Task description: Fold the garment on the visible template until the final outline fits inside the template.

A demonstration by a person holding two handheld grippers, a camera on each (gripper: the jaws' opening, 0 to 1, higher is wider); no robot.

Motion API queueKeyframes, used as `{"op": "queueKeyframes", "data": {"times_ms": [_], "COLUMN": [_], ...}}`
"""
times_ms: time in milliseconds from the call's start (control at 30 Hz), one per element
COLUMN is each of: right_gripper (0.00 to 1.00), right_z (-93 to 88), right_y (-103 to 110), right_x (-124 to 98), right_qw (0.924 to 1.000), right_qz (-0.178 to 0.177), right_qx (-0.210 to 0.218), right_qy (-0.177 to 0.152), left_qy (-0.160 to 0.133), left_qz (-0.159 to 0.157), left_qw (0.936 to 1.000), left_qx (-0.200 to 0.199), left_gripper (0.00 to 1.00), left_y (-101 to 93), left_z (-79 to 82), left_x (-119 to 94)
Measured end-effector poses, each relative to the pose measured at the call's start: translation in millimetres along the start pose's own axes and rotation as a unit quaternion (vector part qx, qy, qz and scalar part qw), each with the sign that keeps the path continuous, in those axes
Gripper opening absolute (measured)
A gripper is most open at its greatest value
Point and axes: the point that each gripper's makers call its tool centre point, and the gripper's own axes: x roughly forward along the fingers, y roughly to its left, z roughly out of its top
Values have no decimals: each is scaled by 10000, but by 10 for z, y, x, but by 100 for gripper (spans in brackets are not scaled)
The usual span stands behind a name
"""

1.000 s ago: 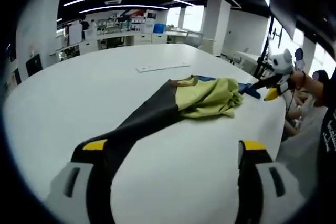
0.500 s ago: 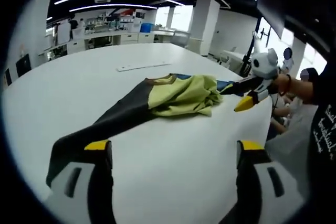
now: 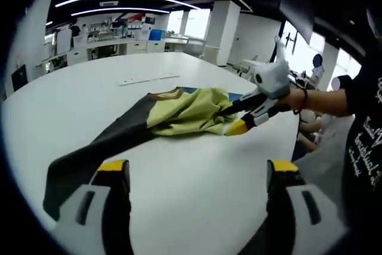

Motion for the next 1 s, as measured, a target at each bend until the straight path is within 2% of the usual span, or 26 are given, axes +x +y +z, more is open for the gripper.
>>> {"op": "queueKeyframes", "data": {"times_ms": [267, 367, 500, 633, 767, 833, 1000], "right_gripper": [34, 29, 26, 22, 10, 9, 5], "right_z": [-48, -99, -95, -100, -72, -61, -57], "right_y": [-160, -191, -214, -184, -210, -220, -210], "right_x": [97, 139, 132, 133, 129, 135, 151], "right_qw": [9990, 9971, 9970, 9958, 9962, 9968, 9969], "right_qz": [-282, -375, -540, -622, -714, -724, -687], "right_qx": [-289, -587, -495, -611, -447, -299, -325], "right_qy": [204, 291, 260, 269, 228, 186, 182], "left_qy": [87, 116, 136, 192, 268, 291, 314], "left_qz": [-87, -83, -95, -116, -178, -211, -250], "left_qw": [9998, 9998, 9998, 9996, 9992, 9991, 9988], "left_qx": [125, 105, 141, 157, 217, 240, 297], "left_gripper": [89, 88, 87, 86, 85, 85, 83], "left_y": [-97, -111, -148, -193, -272, -315, -366], "left_z": [-39, -57, -71, -104, -138, -152, -158], "left_x": [-2, -1, -7, 12, 28, 40, 70]}}
